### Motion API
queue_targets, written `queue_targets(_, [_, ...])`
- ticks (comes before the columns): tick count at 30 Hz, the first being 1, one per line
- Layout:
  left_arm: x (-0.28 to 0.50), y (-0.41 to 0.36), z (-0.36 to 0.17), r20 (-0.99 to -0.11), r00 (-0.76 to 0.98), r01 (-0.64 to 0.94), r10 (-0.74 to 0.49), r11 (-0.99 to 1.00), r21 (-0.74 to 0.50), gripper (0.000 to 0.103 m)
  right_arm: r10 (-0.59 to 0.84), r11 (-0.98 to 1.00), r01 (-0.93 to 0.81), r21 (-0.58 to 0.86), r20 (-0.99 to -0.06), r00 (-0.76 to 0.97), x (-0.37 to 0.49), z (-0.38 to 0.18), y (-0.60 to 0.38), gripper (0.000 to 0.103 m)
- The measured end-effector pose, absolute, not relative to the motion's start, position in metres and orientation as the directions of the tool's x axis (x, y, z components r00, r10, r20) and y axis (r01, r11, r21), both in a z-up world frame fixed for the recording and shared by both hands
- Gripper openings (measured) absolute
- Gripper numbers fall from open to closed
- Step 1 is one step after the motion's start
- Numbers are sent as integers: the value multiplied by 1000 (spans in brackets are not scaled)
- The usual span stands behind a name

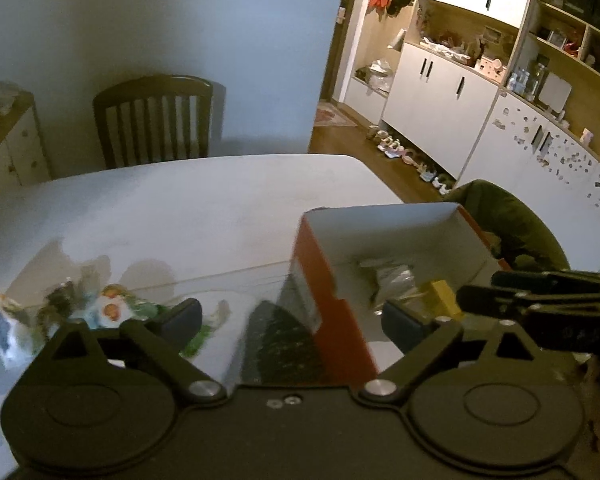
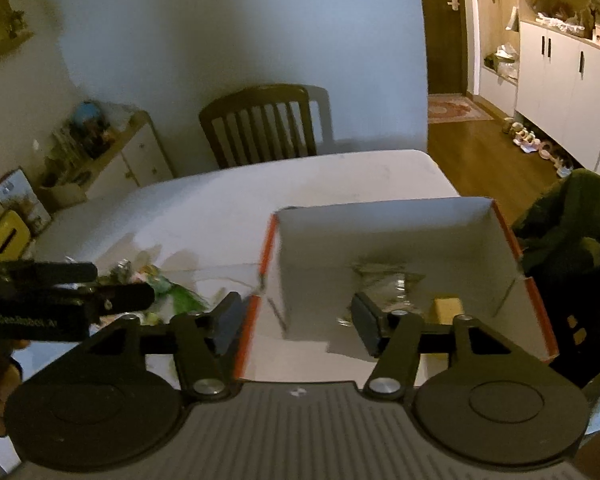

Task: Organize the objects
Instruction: 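Withdraw both tools from the cardboard box back to the pile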

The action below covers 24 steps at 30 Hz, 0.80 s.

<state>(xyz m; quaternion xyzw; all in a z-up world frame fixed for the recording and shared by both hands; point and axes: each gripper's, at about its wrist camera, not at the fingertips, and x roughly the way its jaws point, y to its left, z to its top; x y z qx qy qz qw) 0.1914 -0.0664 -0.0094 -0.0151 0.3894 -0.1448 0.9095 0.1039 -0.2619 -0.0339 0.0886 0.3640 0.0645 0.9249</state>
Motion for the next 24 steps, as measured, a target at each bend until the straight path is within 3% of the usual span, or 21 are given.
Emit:
queue_targets(13, [171,9,-20,-684,685,183,-249,968,-170,102,212,975,-123,186,-605,767,85,-33,-191,82])
queue_targets(24, [174,89,-33,-681,710,80,-178,982,-173,103,231,972,-152,178,-636,736,91,-51,-128,82])
